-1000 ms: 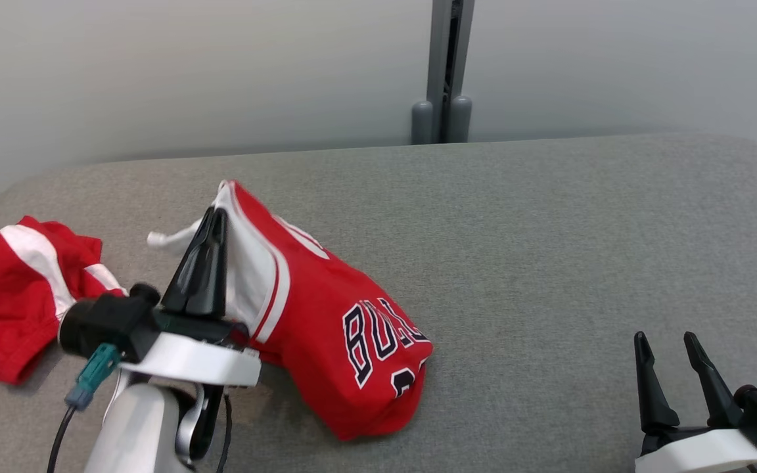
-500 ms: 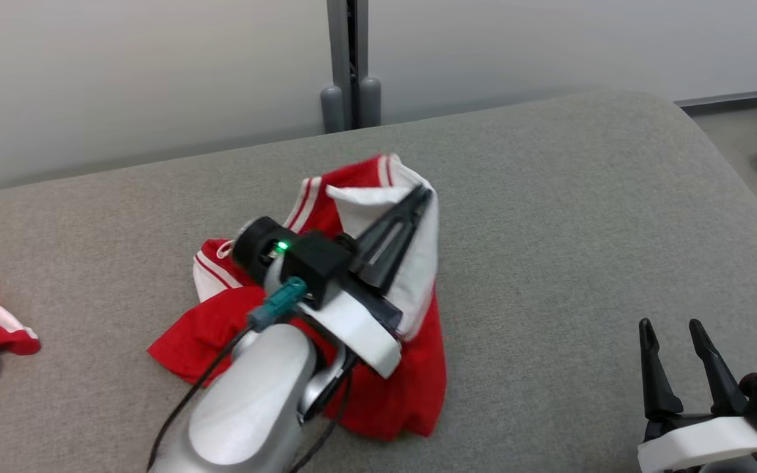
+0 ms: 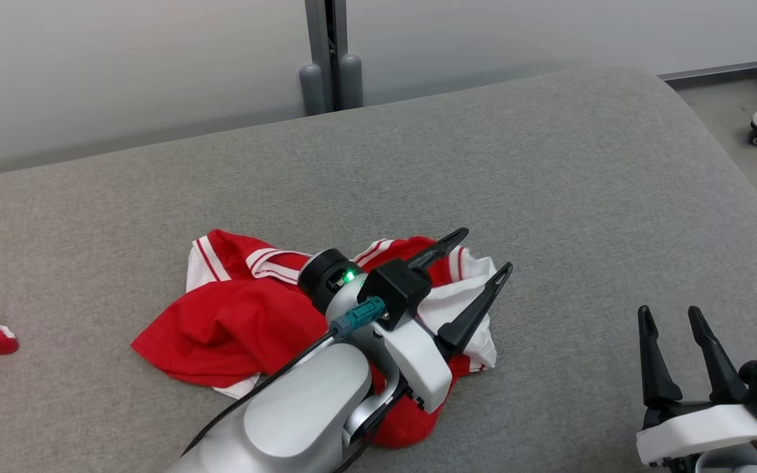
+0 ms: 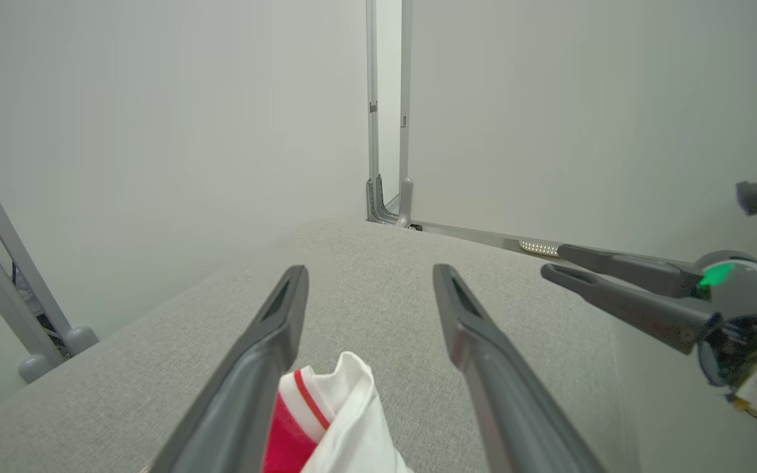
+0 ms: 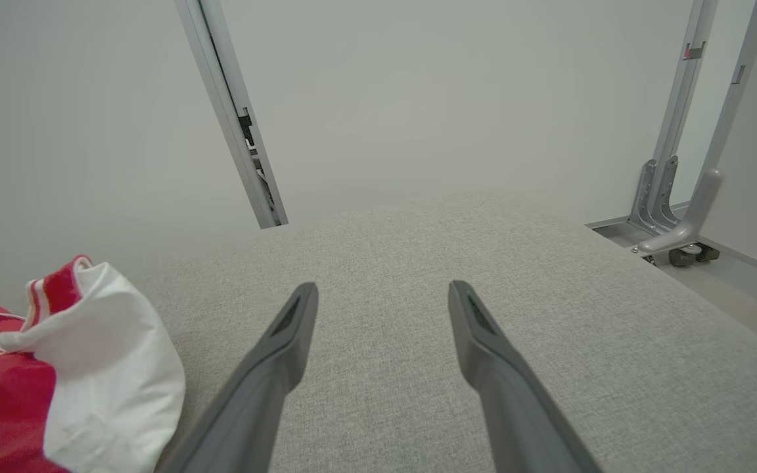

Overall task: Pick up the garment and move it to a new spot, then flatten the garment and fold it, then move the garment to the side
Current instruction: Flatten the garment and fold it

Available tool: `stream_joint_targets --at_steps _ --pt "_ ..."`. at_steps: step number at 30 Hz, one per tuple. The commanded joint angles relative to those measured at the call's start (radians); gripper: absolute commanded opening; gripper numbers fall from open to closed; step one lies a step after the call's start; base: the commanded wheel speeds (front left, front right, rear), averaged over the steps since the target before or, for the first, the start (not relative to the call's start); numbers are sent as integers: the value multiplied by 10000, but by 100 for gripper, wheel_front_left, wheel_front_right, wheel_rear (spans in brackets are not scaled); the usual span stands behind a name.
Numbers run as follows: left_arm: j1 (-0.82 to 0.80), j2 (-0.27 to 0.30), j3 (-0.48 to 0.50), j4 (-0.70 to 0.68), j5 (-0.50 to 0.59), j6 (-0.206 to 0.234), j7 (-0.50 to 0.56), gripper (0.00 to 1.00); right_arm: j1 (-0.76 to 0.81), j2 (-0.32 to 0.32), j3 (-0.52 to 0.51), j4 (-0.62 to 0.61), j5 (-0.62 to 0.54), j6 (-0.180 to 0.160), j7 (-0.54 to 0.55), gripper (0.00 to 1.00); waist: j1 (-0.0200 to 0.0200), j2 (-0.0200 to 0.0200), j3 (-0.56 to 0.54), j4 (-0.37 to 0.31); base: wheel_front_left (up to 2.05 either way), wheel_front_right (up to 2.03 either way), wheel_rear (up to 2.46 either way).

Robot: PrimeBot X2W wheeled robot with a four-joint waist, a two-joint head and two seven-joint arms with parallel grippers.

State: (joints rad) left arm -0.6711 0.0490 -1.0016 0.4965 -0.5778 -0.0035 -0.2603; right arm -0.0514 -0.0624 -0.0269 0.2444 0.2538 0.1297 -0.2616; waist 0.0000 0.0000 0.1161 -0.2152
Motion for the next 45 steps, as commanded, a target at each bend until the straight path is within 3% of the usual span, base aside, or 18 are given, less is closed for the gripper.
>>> stream_joint_targets --at_steps 1,6,10,22,33,38,45 --pt "-243 29 72 -144 -53 90 -58 100 11 -65 -55 28 14 21 -53 100 0 0 -43 121 0 0 0" --pt "50 46 811 -718 157 546 -57 100 134 -73 -107 5 -21 21 -53 100 0 0 -253 544 0 0 0" --pt "586 46 1939 -1083 759 756 -59 100 231 -79 -155 -43 -30 21 -53 100 0 0 -429 930 0 0 0" --pt "3255 1051 5676 -2676 2328 811 -49 100 649 -20 -211 -128 -88 21 -53 100 0 0 -849 1905 0 0 0" --pt "5871 1682 8002 -3366 2829 734 -49 100 857 -76 -168 -92 -144 21 -53 100 0 0 -1130 2231 0 0 0" --pt "7141 1391 9042 -3618 2997 659 -49 100 969 -154 -169 -6 -165 21 -53 100 0 0 -1217 2389 0 0 0" --pt "7657 802 9474 -3766 3364 416 -50 100 982 -183 -117 187 -218 21 -53 100 0 0 -1270 2593 0 0 0"
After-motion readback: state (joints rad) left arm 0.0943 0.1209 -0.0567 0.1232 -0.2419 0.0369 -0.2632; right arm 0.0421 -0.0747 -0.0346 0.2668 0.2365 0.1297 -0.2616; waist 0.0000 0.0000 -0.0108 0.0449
